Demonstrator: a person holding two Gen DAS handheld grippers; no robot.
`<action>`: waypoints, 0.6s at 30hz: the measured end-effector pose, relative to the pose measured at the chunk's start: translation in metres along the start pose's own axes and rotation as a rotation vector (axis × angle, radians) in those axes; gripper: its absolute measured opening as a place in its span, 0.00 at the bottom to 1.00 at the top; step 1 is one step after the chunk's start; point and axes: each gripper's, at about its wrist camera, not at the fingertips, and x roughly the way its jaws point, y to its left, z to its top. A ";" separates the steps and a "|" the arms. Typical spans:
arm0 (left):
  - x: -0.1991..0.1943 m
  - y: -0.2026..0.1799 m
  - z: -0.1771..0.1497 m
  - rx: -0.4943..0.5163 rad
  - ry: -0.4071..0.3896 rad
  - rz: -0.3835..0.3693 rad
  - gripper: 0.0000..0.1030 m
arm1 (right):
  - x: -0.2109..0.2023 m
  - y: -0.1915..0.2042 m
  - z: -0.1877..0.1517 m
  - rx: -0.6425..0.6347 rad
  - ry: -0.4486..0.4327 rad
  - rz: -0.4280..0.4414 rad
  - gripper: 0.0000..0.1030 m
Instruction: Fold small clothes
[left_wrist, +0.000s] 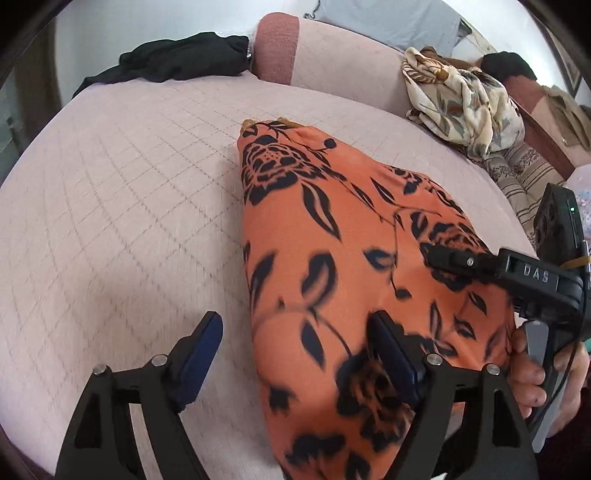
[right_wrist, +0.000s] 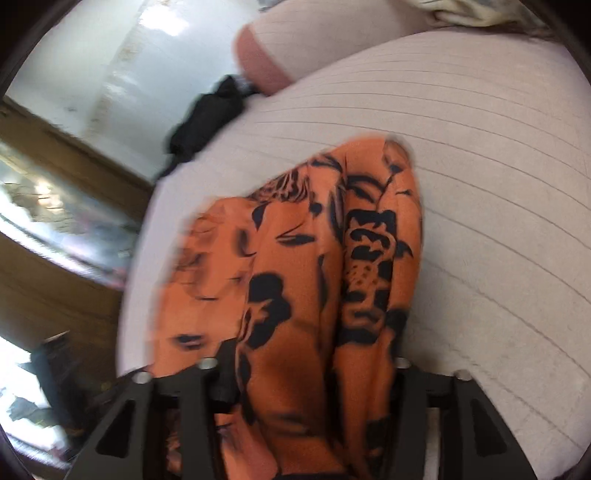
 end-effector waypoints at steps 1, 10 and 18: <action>-0.005 0.000 -0.005 -0.002 -0.010 0.009 0.80 | -0.005 -0.003 -0.001 0.017 -0.004 0.006 0.60; -0.055 -0.013 -0.032 0.013 -0.119 0.162 0.80 | -0.101 0.020 -0.012 -0.101 -0.151 0.055 0.61; -0.015 -0.028 -0.031 0.094 -0.014 0.346 0.87 | -0.045 -0.008 -0.040 0.063 0.032 0.156 0.59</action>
